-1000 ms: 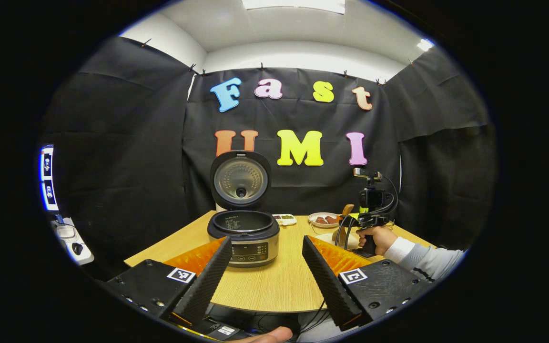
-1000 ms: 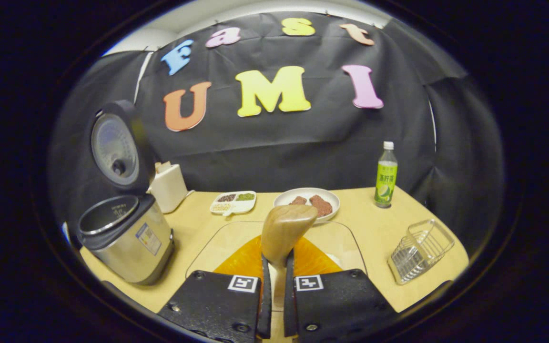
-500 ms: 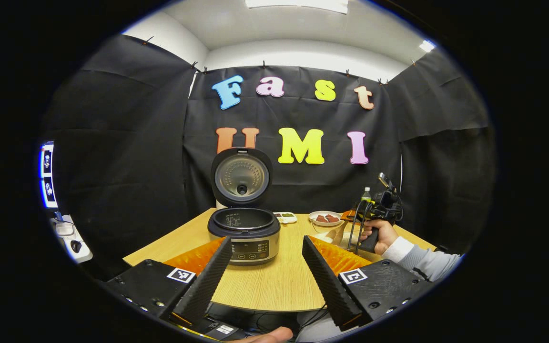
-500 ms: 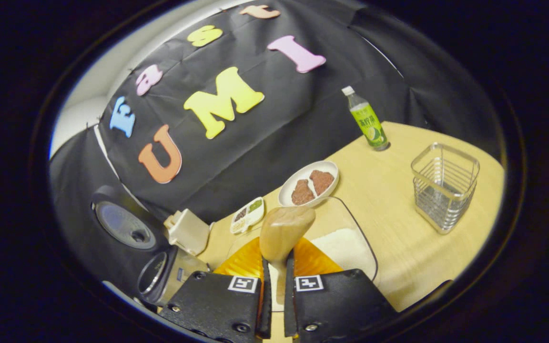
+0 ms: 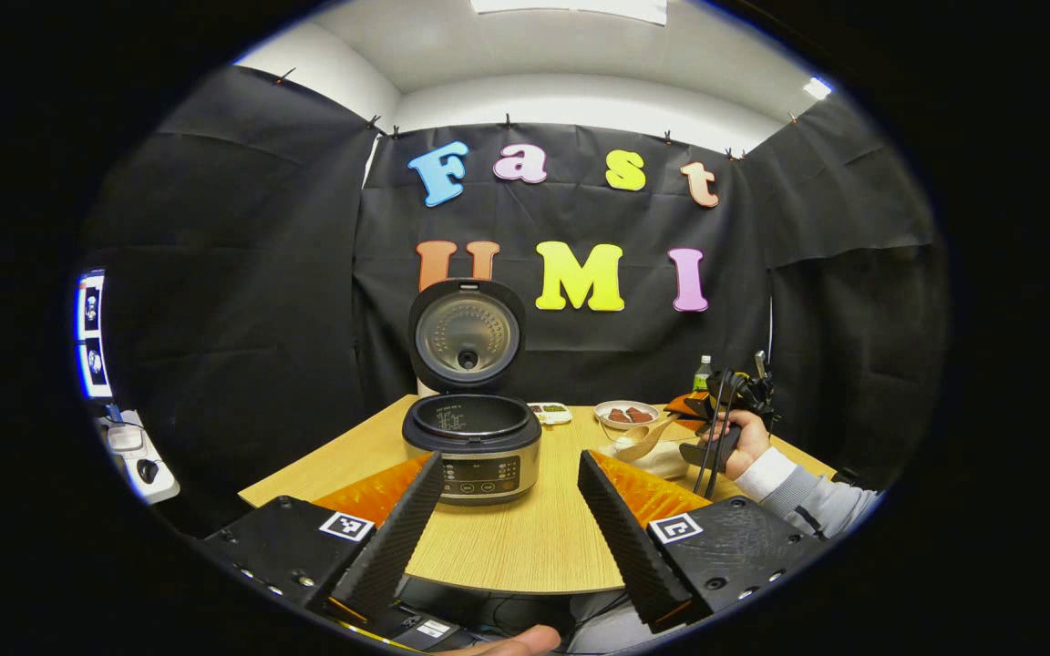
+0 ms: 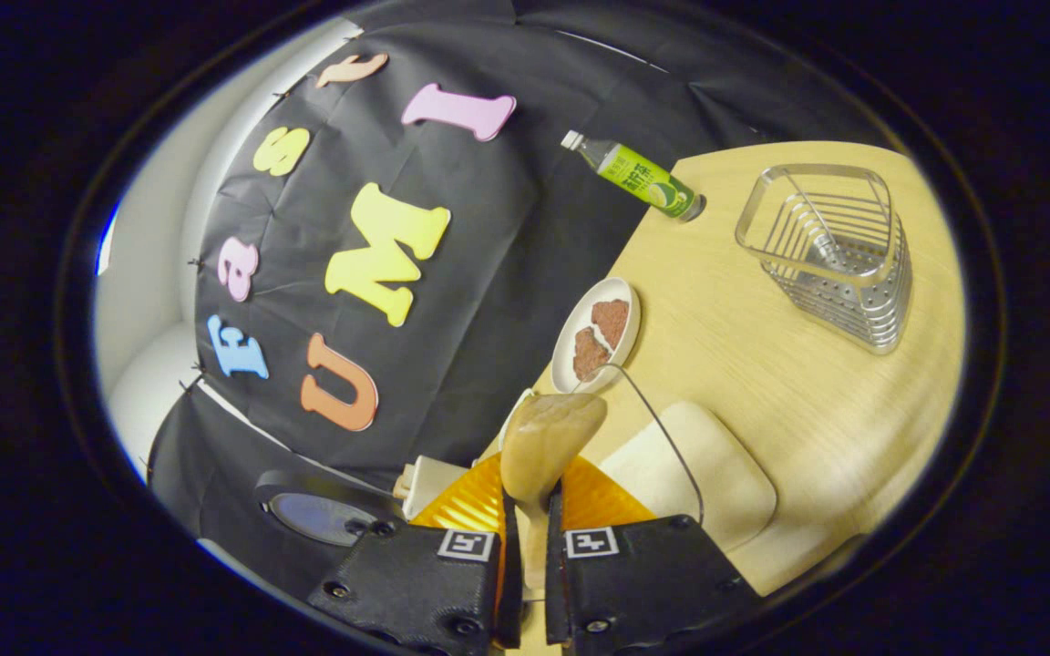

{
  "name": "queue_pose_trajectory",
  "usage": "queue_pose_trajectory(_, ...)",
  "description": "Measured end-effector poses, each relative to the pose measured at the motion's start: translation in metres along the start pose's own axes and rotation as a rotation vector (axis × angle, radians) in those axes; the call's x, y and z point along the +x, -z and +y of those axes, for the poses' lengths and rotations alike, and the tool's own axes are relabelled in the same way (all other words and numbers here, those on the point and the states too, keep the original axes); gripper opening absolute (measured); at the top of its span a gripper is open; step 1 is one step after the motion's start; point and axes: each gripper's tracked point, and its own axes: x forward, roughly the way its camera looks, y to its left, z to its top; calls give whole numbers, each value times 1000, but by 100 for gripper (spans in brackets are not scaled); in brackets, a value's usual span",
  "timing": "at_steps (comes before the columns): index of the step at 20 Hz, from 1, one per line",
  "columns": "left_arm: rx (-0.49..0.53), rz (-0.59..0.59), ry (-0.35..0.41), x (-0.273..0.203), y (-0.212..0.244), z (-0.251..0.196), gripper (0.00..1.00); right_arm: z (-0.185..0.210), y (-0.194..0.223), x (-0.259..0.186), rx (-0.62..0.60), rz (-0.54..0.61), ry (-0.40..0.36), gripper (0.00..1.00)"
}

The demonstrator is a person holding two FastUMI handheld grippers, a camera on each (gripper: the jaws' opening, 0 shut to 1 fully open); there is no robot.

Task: Close the left gripper, press the button to open the rice cooker; take a wooden spoon from the chopstick holder with the right hand, scoop a spoonful of rice and pour it into the rice cooker, then put the wooden spoon back into the chopstick holder.

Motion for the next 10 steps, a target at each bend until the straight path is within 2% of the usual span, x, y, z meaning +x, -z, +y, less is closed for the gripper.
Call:
queue_pose_trajectory(6, 10, -1, -7, -2, -2, 0, 94, 7, -20, -19, 245, -17, -89, 15)
queue_pose_trajectory(10, 9, -3, -9, -6, -5, 0, 95, 29, -23, -26, 338, 0, -142, 15)
